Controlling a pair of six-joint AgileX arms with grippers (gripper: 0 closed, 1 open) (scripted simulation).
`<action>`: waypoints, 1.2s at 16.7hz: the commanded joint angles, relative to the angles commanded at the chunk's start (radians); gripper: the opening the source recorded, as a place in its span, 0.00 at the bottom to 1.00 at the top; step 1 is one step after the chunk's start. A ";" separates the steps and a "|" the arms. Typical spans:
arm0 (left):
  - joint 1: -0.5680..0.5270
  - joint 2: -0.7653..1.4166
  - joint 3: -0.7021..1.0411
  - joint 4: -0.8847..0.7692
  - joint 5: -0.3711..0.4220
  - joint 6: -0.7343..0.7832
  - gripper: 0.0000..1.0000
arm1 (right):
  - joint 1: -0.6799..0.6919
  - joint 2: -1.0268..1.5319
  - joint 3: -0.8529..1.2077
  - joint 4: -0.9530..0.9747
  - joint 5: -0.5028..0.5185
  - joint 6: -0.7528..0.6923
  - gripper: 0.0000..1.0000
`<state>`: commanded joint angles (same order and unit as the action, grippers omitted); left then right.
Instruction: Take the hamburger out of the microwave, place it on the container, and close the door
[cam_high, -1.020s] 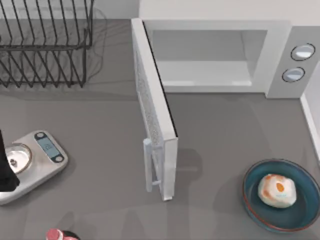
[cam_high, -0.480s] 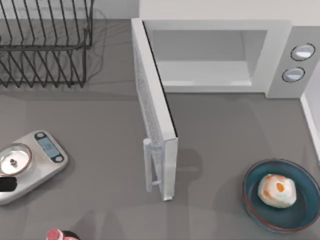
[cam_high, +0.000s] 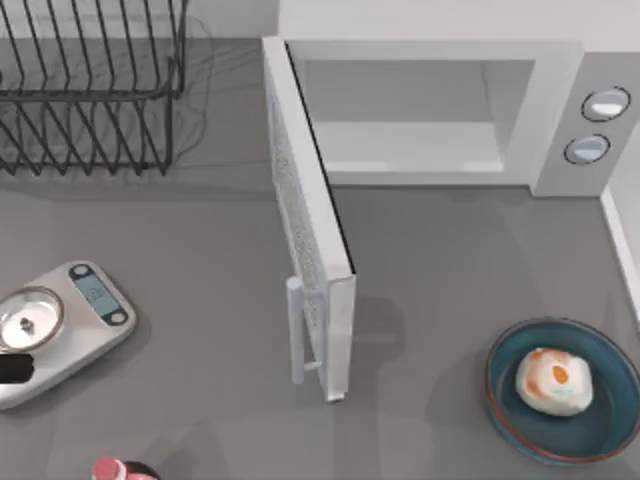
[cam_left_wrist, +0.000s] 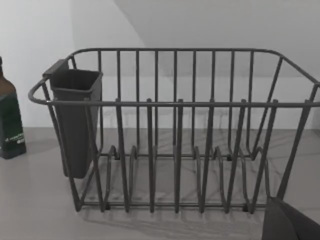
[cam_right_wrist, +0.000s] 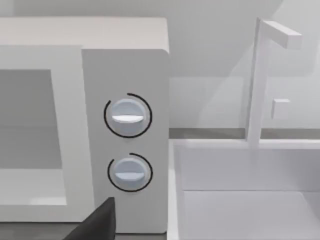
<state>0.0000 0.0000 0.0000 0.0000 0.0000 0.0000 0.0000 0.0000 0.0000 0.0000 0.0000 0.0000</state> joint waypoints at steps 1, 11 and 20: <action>0.000 0.000 0.000 0.000 0.000 0.000 0.00 | 0.000 0.000 0.000 0.000 0.000 0.000 1.00; 0.238 -0.113 0.031 -0.143 0.238 -0.002 0.00 | 0.000 0.000 0.000 0.000 0.000 0.000 1.00; 0.312 -0.130 0.037 -0.170 0.312 -0.001 0.00 | 0.000 0.000 0.000 0.000 0.000 0.000 1.00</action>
<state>0.3119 -0.1300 0.0366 -0.1703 0.3124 -0.0013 0.0000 0.0000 0.0000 0.0000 0.0000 0.0000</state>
